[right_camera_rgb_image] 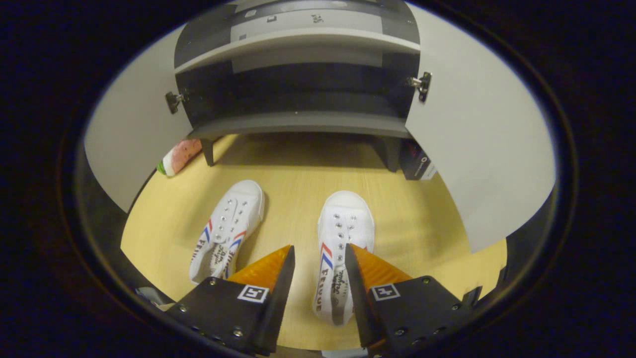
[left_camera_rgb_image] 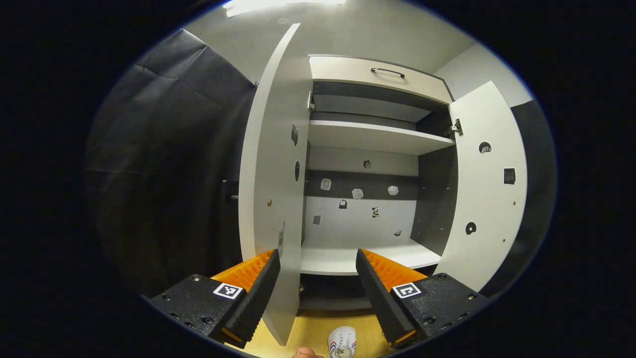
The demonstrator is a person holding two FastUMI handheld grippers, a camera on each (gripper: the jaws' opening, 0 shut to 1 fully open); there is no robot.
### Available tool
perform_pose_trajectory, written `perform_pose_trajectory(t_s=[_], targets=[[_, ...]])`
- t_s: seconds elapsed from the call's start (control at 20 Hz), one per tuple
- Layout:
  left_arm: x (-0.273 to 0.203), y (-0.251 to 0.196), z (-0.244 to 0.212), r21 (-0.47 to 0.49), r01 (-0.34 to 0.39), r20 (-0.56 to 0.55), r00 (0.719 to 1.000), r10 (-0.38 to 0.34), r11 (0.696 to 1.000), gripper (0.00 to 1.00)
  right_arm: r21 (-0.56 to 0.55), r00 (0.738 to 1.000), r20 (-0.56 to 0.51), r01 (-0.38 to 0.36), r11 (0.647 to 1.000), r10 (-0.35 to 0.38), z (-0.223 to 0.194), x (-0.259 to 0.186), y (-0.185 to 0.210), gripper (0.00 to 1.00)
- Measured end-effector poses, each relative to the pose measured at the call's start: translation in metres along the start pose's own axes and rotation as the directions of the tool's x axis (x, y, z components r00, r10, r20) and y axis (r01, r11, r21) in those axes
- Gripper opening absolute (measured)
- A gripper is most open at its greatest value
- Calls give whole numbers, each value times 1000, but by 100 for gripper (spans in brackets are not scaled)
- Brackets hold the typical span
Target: Grab one shoe with the right hand and put it into the shoe cabinet, grab the other shoe with the left hand and put it into the shoe cabinet; then close the right door with the right hand and the left door with the left hand.
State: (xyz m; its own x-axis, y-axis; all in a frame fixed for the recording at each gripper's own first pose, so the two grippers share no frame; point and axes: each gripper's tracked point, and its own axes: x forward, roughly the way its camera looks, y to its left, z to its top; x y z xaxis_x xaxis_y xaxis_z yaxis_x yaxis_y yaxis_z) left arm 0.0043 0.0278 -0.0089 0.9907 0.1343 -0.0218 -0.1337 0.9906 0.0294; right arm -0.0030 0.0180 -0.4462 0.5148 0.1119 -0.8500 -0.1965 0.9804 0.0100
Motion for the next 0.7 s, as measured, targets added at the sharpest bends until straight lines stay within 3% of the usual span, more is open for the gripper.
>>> perform_pose_trajectory(t_s=[0.5, 0.55, 0.65, 0.7], targets=[[3, 1, -1, 8, -33, 3, 999, 33, 999, 94, -32, 992, -125, -16, 999, 12, -30, 50, 4, 60], [3, 1, -2, 7, -36, 2, 999, 36, 999, 94, -65, 993, -114, 29, 997, -36, -32, 53, -3, 60], [2, 1, -2, 4, -40, 0, 999, 40, 999, 94, -69, 995, -87, 49, 996, -54, -34, 59, -7, 20], [3, 1, -3, 0, -40, 0, 999, 40, 999, 94, -97, 996, -73, 48, 994, -55, -32, 58, -6, 28]])
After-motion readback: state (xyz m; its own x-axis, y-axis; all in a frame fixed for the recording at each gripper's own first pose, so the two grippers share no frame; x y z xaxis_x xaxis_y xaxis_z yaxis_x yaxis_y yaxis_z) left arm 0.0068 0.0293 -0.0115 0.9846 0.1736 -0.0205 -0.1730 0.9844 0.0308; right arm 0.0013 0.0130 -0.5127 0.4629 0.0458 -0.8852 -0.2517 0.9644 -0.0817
